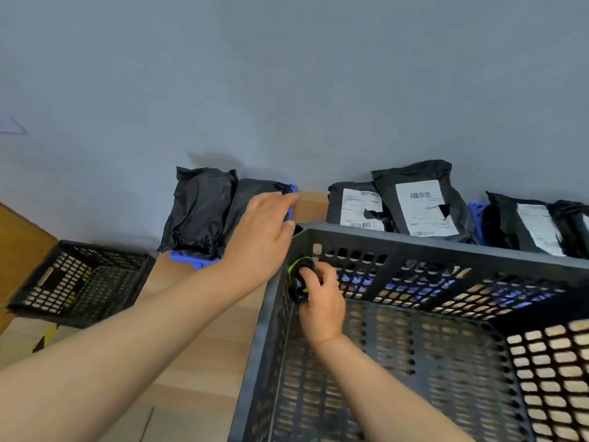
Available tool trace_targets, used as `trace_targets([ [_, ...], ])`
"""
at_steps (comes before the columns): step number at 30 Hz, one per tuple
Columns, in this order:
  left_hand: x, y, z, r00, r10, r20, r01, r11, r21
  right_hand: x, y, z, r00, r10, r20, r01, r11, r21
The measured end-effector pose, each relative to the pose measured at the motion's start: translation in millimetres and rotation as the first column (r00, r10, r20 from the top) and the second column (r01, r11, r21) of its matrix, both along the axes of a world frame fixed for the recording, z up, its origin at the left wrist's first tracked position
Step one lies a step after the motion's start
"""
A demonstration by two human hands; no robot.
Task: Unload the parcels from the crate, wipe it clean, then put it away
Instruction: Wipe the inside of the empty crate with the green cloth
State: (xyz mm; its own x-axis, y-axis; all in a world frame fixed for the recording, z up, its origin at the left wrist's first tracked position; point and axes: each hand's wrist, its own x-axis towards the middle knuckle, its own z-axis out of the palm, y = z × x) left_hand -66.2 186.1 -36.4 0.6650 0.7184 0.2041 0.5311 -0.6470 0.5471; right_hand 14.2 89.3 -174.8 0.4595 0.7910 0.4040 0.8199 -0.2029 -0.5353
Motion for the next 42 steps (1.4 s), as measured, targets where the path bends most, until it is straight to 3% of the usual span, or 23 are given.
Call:
trace_targets([
  [8, 49.7, 28.9, -10.8, 0.961, -0.198, -0.192, 0.198, 0.98, -0.018, 1.2, -6.1, -72.3, 0.996, 0.04, 0.084, -0.02, 0.973, -0.228],
  [12, 48.7, 32.9, -14.5, 0.952, -0.26, -0.16, 0.244, 0.963, -0.116, 1.2, -1.6, -79.5, 0.997, 0.013, 0.071, 0.006, 0.968, -0.249],
  [17, 46.3, 34.1, -18.0, 0.956, -0.274, -0.106, 0.251, 0.95, -0.186, 14.9, -7.4, -48.2, 0.999, 0.045, -0.026, -0.048, 0.991, -0.121],
  [20, 46.8, 33.5, -17.6, 0.959, -0.275, -0.065, 0.256, 0.943, -0.211, 24.2, -15.4, -11.3, 0.995, 0.083, -0.061, -0.078, 0.994, 0.074],
  [24, 46.6, 32.9, -17.4, 0.961, -0.278, 0.003, 0.272, 0.936, -0.226, 27.2, -21.4, 34.1, 0.996, 0.014, -0.085, 0.01, 0.961, 0.276],
  [29, 44.5, 31.8, -17.0, 0.958, -0.282, 0.052, 0.286, 0.928, -0.239, 17.5, 0.9, 41.8, 0.99, -0.094, 0.103, 0.076, 0.983, 0.165],
  [34, 42.1, 27.4, -12.6, 0.953, -0.303, -0.023, 0.296, 0.942, -0.157, 20.0, 3.8, 41.1, 0.969, -0.206, 0.133, 0.177, 0.964, 0.2],
  [42, 41.4, 28.5, -11.4, 0.952, -0.302, -0.047, 0.293, 0.945, -0.147, 56.4, -32.6, 55.4, 0.932, -0.324, 0.162, 0.276, 0.925, 0.262],
])
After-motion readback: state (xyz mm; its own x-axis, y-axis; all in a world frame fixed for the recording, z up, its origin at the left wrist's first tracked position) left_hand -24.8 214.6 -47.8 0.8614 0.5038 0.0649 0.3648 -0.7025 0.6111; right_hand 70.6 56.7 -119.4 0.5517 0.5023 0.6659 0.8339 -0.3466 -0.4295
